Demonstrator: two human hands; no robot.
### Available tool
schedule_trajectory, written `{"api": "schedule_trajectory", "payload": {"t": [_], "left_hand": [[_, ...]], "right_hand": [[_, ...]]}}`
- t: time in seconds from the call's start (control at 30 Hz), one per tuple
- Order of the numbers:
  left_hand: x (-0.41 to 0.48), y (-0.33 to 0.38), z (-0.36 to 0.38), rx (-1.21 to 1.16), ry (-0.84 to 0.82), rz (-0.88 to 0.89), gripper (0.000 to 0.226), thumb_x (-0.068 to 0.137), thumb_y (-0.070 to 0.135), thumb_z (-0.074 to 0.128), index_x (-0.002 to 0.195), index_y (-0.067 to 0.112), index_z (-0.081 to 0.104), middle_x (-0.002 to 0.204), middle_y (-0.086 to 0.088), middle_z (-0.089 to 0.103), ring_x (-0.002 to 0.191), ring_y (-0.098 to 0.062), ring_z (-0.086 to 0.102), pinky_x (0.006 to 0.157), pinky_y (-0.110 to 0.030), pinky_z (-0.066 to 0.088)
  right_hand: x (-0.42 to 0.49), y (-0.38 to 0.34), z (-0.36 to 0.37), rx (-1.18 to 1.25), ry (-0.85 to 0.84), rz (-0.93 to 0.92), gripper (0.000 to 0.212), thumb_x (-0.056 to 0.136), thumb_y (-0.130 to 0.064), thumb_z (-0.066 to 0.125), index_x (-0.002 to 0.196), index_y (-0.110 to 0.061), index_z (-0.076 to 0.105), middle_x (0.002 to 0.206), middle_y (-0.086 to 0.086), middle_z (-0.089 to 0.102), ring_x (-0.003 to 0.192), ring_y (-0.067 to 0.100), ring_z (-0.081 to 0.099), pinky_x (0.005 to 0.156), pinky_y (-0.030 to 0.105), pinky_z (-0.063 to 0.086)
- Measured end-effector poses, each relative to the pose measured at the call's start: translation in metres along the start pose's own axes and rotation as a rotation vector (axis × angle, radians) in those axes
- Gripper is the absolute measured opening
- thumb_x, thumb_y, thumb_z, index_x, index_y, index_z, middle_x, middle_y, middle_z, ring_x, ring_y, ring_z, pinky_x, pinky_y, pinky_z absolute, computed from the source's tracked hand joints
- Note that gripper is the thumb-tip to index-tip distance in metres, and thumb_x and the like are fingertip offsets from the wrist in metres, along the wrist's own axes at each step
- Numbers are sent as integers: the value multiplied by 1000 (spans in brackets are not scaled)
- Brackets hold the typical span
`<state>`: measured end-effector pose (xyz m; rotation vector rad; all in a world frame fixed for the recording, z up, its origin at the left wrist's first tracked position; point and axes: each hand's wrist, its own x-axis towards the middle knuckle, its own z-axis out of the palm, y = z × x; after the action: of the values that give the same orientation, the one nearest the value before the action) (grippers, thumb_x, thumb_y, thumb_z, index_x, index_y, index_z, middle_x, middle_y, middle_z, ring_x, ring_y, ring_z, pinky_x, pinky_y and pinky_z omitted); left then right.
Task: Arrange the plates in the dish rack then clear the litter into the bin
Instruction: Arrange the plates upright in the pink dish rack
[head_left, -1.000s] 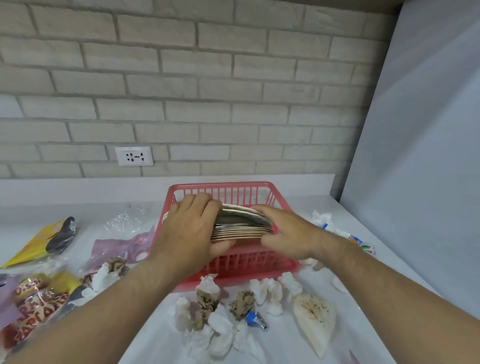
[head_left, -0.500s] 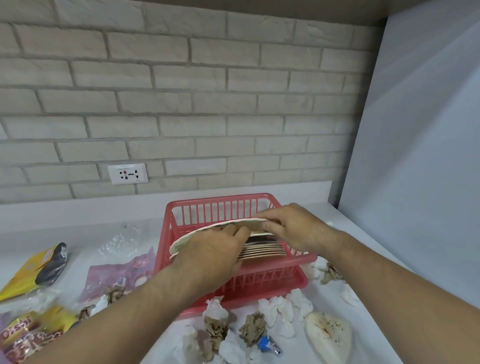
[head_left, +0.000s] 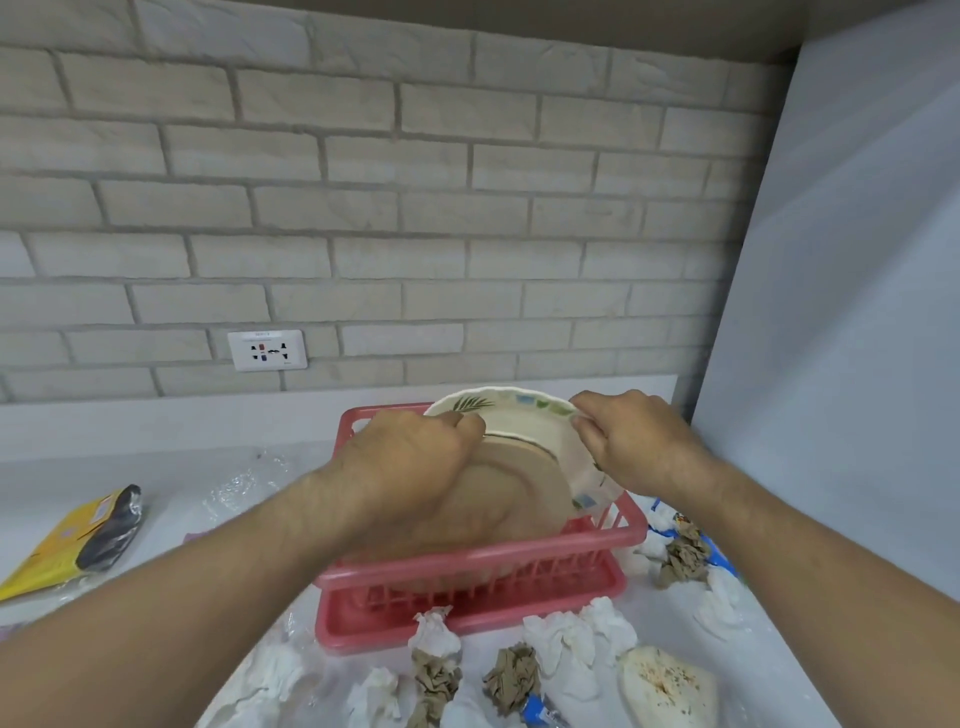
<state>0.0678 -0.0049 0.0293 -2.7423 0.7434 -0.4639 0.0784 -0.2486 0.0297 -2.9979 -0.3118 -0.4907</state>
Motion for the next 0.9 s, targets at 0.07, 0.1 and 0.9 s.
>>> {"api": "schedule_trajectory", "payload": {"t": [0.07,0.1,0.9], "left_hand": [[5,-3,-9,-3,1,-11,24,92,21,44,115,23,37,112,2,58,79,-31,57,69,-40,47],[8,-4,-16,21,14,1,25,93,23,44,117,22,37,114,1,58,84,-32,59,68,-38,44],[35,-104,-22,311,510,807,29,87,-9,50,110,9,53,102,-10,63,93,-31,60,87,-45,50]], "right_hand": [[-3,1,7,-15,4,15,16,101,-32,34,91,-28,45,64,-2,50,61,25,51,54,31,34],[-3,1,10,-24,13,22,15,102,-31,33,94,-27,46,63,-2,48,59,23,48,54,31,33],[9,-5,-9,18,130,228,9,99,-24,39,94,-17,37,70,5,48,59,25,46,50,32,34]]}}
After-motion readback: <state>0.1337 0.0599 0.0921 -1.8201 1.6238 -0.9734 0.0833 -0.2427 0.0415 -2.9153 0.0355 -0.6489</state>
